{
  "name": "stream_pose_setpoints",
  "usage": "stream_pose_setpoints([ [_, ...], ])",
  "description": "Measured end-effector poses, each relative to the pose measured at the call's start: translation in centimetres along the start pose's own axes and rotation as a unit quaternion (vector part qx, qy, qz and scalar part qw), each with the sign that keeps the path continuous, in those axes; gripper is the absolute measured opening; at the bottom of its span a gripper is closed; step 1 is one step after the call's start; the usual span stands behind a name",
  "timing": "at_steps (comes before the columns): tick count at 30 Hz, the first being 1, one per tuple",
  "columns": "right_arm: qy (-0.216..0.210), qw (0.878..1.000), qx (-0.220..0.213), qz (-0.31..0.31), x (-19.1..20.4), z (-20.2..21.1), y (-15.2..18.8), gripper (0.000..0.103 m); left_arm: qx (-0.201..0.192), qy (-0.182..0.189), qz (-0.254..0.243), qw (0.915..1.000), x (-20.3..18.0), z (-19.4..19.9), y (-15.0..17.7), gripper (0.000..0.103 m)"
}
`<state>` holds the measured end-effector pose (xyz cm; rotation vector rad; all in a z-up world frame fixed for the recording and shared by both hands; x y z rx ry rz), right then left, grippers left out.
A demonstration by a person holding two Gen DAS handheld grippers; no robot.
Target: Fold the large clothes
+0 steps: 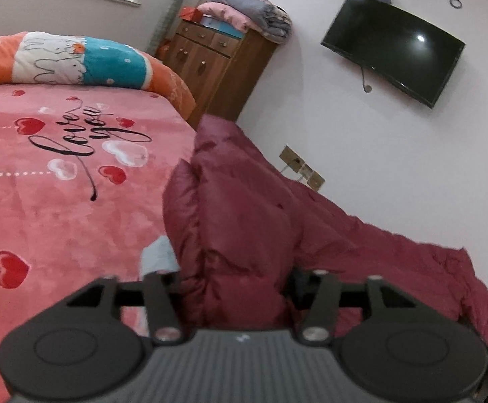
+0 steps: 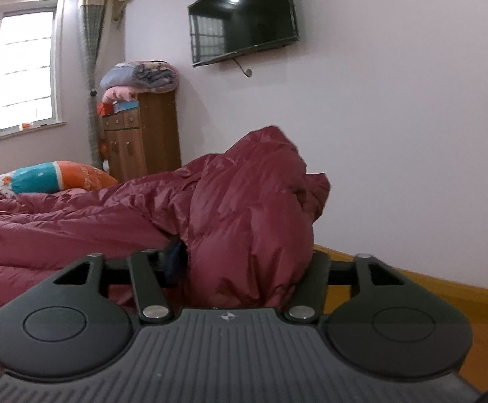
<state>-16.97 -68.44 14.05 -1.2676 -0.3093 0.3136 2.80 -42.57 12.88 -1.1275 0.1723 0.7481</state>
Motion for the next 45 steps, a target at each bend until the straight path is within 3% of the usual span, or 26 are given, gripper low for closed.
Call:
stream_pose_setpoints([
  [2, 0.012, 1.0, 0.0, -0.006, -0.4, 0.9, -0.1, 0.095, -0.021, -0.02, -0.002, 0.9996, 0.6, 0.9, -0.3, 0.077],
  [3, 0.02, 1.0, -0.001, -0.008, -0.8, 0.7, -0.3, 0.098, -0.027, -0.025, 0.0, 0.9993, 1.0, 1.4, -0.4, 0.08],
  [9, 0.048, 0.998, -0.007, -0.034, -1.6, 0.5, -0.8, 0.1, -0.066, -0.068, -0.005, 0.9955, 2.7, 5.8, -0.7, 0.083],
  [16, 0.052, 0.996, -0.042, -0.061, -1.9, 5.1, -0.9, 0.101, -0.103, -0.098, -0.054, 0.9883, 2.1, 12.5, 2.4, 0.096],
  [22, 0.009, 0.998, -0.044, -0.05, 1.7, 10.3, 0.7, 0.103, -0.103, -0.11, -0.081, 0.9853, 0.5, 18.8, 7.8, 0.101],
  [31, -0.059, 0.998, -0.019, -0.004, 7.7, 17.9, 3.6, 0.103, -0.076, -0.103, -0.087, 0.988, -0.9, 25.4, 14.9, 0.102],
  [45, -0.106, 0.993, 0.054, -0.004, 11.4, 26.9, 7.9, 0.103, -0.073, -0.101, -0.115, 0.9855, -4.0, 30.8, 19.2, 0.102],
])
Point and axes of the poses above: each gripper's, at about its wrist camera, not at the fingertips, and z roughly against the way its jaws point, x to its left, y to its underside, the point moved 5 cm from there along -z, roughly the way its jaws point, and after that the axes turned 7 degrees about y, right-handed, at the moved point
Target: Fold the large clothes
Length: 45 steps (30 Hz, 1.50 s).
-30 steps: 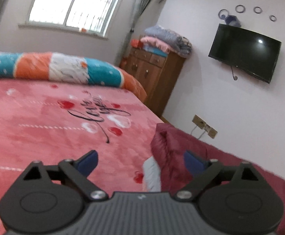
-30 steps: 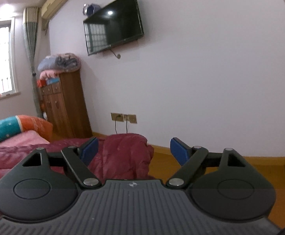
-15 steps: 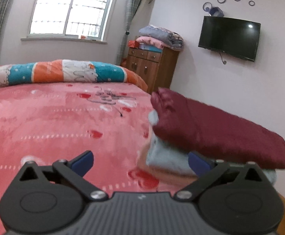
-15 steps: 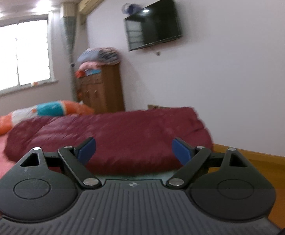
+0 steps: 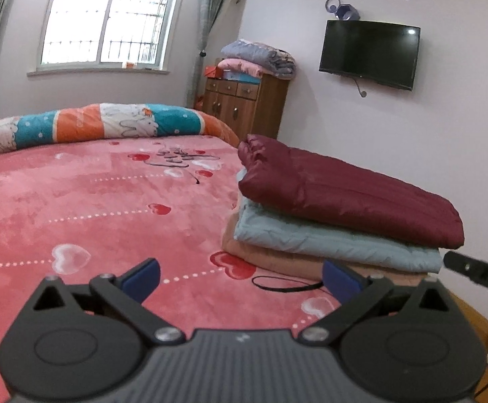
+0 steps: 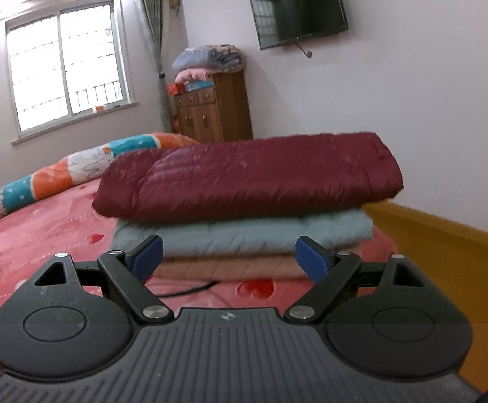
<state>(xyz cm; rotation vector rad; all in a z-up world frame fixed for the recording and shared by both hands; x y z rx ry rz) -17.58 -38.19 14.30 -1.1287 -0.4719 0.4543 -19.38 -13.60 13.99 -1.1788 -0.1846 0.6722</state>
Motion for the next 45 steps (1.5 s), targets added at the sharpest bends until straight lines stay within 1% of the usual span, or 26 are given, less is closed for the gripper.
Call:
stream_pose_setpoints([
  [5, -0.006, 1.0, 0.012, 0.022, 1.7, 0.8, 0.4, 0.103, -0.004, -0.001, -0.006, 1.0, -0.4, 1.4, 0.0, 0.102],
  [9, -0.013, 0.999, 0.008, 0.039, 3.1, 1.8, 0.5, 0.103, -0.004, -0.016, -0.014, 0.9998, -0.5, 2.1, 0.1, 0.102],
  [13, -0.016, 0.999, 0.002, 0.047, 3.5, 3.0, 1.6, 0.103, -0.004, -0.027, -0.01, 0.9996, -0.2, 2.5, -0.1, 0.102],
  [21, -0.02, 0.998, 0.008, 0.057, 4.2, 3.5, 1.9, 0.103, -0.011, -0.047, -0.017, 0.9987, -0.2, 3.1, -0.3, 0.102],
  [28, -0.017, 0.998, 0.008, 0.066, 3.5, 3.5, 1.6, 0.103, -0.01, -0.057, -0.019, 0.9981, -0.3, 3.2, -0.1, 0.102],
  [35, -0.012, 0.998, 0.008, 0.065, 2.7, 3.4, 1.5, 0.103, -0.005, -0.06, -0.021, 0.998, -0.4, 3.1, 0.1, 0.102],
  [41, -0.01, 0.998, 0.02, 0.064, 2.5, 3.2, 1.9, 0.103, 0.0, -0.057, -0.024, 0.9981, -0.7, 2.9, 0.3, 0.102],
  [45, -0.011, 0.998, 0.019, 0.065, 2.6, 3.4, 1.9, 0.103, 0.003, -0.06, -0.027, 0.9978, -0.7, 2.7, 0.4, 0.102],
])
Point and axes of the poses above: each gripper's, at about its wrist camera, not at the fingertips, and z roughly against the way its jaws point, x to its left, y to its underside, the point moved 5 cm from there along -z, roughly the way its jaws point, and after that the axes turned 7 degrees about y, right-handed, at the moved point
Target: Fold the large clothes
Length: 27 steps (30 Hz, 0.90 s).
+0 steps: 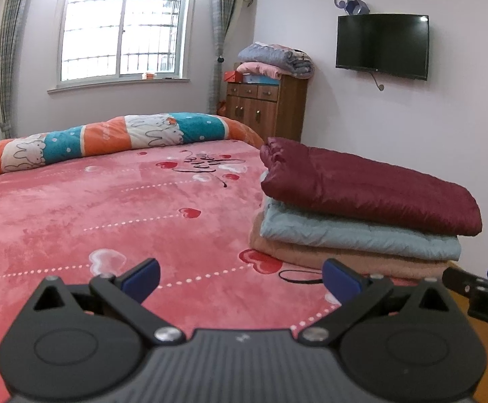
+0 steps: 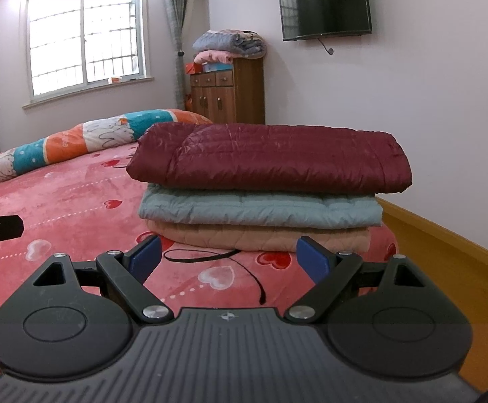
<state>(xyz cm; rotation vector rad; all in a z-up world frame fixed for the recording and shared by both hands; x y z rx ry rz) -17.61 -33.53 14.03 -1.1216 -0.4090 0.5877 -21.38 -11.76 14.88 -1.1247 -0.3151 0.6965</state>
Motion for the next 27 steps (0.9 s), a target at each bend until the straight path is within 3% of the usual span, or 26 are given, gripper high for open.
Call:
stream_pose_setpoints([
  [27, -0.007, 1.0, 0.011, -0.005, -0.4, 0.5, 0.4, 0.103, -0.001, -0.002, -0.016, 0.9999, -1.1, -0.1, 0.3, 0.102],
])
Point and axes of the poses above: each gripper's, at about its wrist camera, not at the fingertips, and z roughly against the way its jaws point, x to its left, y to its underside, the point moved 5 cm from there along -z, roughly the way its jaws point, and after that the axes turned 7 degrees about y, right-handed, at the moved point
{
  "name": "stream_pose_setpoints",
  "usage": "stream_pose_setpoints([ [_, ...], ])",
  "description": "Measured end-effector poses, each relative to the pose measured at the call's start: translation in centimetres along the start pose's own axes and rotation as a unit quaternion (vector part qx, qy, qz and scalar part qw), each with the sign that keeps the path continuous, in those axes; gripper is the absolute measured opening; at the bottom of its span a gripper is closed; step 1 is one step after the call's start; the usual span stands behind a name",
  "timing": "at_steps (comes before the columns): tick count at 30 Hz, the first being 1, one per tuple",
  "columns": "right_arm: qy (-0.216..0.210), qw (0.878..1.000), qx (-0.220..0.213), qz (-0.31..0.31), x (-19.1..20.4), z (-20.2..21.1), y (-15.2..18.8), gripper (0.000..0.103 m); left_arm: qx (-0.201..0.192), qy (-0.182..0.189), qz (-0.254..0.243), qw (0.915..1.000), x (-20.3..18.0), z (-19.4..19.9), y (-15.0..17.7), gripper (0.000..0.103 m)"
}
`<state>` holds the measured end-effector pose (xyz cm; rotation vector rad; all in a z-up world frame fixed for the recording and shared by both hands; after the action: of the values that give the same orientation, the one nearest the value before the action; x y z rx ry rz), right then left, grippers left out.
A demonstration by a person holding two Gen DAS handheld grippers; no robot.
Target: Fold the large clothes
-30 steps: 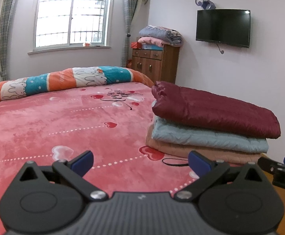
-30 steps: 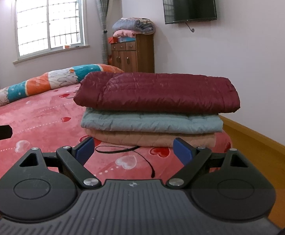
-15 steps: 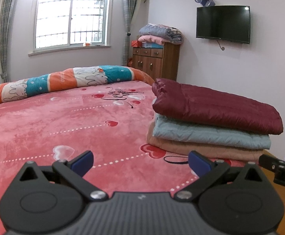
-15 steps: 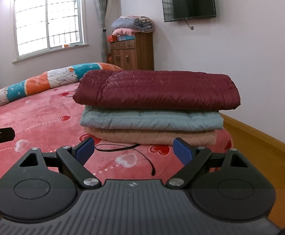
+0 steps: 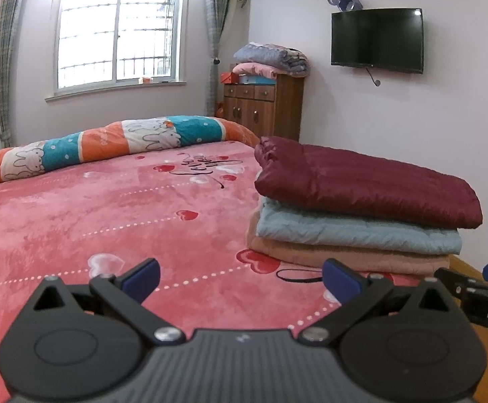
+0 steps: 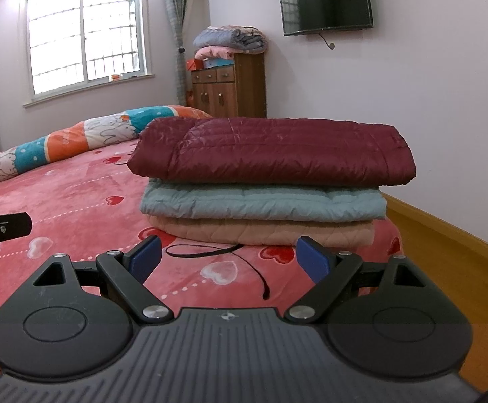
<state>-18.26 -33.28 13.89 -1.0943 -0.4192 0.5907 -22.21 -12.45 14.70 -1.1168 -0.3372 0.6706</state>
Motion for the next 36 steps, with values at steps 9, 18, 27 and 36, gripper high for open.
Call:
stream_pose_setpoints([
  [9, -0.002, 1.0, 0.005, -0.001, -0.1, -0.1, 0.0, 0.103, 0.001, 0.004, -0.006, 1.0, -0.6, -0.1, 0.0, 0.102],
  [18, -0.001, 1.0, 0.008, -0.005, -0.1, -0.1, 0.2, 0.103, 0.006, 0.01, -0.008, 0.9999, -1.3, -0.4, 0.1, 0.102],
  [27, 0.0, 1.0, 0.009, -0.007, -0.1, -0.1, 0.3, 0.103, 0.009, 0.016, -0.02, 0.9996, -2.4, -0.9, 0.2, 0.102],
  [36, 0.001, 1.0, 0.014, -0.013, -0.3, -0.3, 0.5, 0.103, 0.019, 0.022, -0.018, 0.9994, -2.7, -1.7, 0.6, 0.102],
])
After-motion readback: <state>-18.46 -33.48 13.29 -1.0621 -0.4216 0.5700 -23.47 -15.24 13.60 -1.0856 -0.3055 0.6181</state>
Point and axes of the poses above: each gripper's, at about its wrist camera, not at the fingertips, and z roughly against the way its jaws point, x to its left, y to its underside, the point moved 5 cm from there along -z, roughly the way its jaws point, and after that the axes turned 7 degrees about y, right-handed, at the moved point
